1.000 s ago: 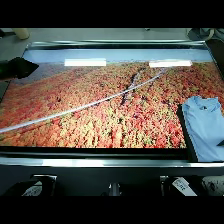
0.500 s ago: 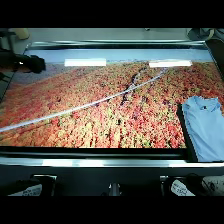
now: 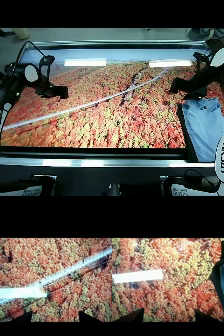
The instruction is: Fold the shirts.
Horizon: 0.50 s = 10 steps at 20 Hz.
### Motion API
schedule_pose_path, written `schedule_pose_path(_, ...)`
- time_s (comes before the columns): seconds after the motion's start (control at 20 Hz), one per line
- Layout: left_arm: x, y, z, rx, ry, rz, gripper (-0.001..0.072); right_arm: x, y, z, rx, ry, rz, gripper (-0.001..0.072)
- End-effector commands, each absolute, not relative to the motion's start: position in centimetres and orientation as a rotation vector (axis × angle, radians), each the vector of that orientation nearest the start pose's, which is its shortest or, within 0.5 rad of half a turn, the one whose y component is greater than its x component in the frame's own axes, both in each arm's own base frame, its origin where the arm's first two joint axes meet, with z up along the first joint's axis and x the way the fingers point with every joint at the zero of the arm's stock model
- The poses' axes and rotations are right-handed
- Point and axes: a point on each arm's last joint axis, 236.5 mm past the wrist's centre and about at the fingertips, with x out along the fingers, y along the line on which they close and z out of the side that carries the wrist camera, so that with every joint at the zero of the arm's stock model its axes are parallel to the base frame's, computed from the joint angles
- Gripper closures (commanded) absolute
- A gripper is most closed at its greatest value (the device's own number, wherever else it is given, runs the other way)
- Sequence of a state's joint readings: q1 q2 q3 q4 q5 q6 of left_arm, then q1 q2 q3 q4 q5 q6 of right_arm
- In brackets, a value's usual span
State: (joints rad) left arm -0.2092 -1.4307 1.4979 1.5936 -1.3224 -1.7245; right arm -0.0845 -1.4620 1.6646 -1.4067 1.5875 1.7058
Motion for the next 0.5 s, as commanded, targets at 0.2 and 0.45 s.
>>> schedule_pose_path(0.2,41.88,-7.84,4.57,-0.01,1.277,-0.045,0.0,39.67,1.76,8.25,0.278,1.43,0.0,0.0044)
schedule_pose_path(0.45,41.89,-7.85,4.51,-0.01,1.278,-0.045,0.0,39.67,1.76,8.25,0.278,1.43,0.0,0.0044)
